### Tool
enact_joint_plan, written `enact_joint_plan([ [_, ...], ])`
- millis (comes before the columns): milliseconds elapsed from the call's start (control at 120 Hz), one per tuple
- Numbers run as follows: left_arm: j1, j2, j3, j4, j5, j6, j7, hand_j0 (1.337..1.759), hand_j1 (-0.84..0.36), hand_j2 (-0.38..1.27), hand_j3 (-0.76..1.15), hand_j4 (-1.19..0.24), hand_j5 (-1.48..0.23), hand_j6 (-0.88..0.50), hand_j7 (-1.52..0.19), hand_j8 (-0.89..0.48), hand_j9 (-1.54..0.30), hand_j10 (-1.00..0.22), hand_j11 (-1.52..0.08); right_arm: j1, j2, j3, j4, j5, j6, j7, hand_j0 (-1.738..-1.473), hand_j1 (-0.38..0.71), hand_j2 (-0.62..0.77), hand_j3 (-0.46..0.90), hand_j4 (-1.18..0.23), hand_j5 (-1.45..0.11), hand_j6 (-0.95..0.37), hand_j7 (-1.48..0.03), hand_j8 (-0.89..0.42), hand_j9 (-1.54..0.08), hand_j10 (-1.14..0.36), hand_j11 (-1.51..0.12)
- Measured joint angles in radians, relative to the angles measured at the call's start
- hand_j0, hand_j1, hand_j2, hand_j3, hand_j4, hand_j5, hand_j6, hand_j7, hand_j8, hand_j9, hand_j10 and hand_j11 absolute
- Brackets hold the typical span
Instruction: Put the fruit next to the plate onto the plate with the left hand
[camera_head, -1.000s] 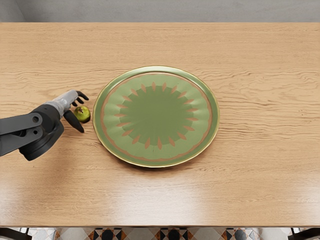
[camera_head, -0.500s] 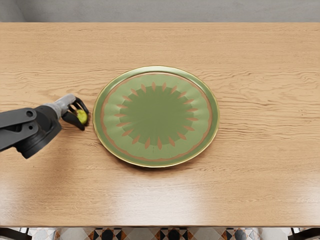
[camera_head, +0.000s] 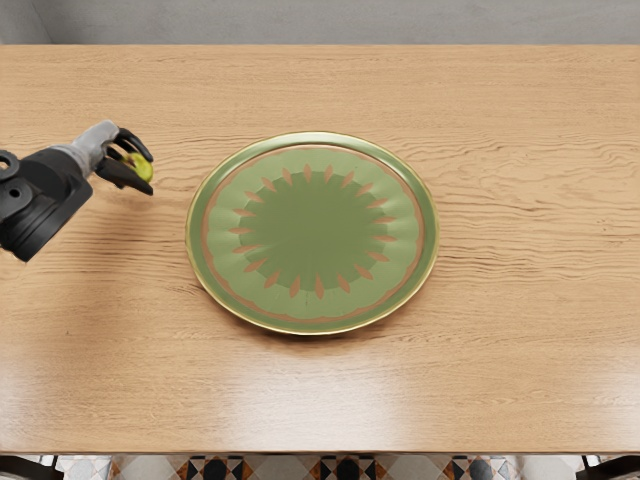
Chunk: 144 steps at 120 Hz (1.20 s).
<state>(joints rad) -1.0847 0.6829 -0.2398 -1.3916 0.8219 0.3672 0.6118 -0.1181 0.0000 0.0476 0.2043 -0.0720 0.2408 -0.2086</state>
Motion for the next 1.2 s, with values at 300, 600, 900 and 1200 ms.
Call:
enact_joint_plan([
  [300, 0.009, -0.328, -0.065, -0.001, -0.009, -0.003, -0.001, 1.643, -0.41, 0.39, 0.0, -0.71, -1.2, -0.24, -1.19, -0.28, -1.17, -0.78, -1.17, 0.0, 0.0, 0.0, 0.0, 0.0, 0.0, 0.0, -1.658, -0.34, 0.0, 0.0, -0.01, -0.01, -0.01, -0.01, -0.01, -0.01, -0.01, -0.01],
  [600, 0.031, -0.358, -0.066, 0.007, -0.004, 0.001, -0.003, 1.645, -0.24, 0.23, 0.0, -0.81, -1.17, -0.38, -1.17, -0.41, -1.18, -0.83, -1.19, 0.0, 0.0, 0.0, 0.0, 0.0, 0.0, 0.0, -1.658, -0.34, 0.0, 0.0, -0.01, -0.01, -0.01, -0.01, -0.01, -0.01, -0.01, -0.01],
  [900, 0.022, -0.365, -0.062, 0.049, -0.001, 0.008, -0.001, 1.654, 0.03, 0.13, 0.0, -0.43, -0.51, -0.21, -0.51, -0.23, -0.52, -0.37, -0.52, 0.0, 0.0, 0.0, 0.0, 0.0, 0.0, 0.0, -1.658, -0.34, 0.0, 0.0, -0.01, -0.01, -0.01, -0.01, -0.01, -0.01, -0.01, -0.01],
  [1200, 0.017, -0.381, -0.063, 0.054, 0.002, 0.008, -0.001, 1.657, 0.25, 0.04, 0.0, -0.12, -0.15, -0.07, -0.15, -0.08, -0.15, -0.11, -0.15, 0.0, 0.0, 0.0, 0.0, 0.0, 0.0, 0.0, -1.658, -0.34, 0.0, 0.0, -0.01, -0.01, -0.01, -0.01, -0.01, -0.01, -0.01, -0.01],
])
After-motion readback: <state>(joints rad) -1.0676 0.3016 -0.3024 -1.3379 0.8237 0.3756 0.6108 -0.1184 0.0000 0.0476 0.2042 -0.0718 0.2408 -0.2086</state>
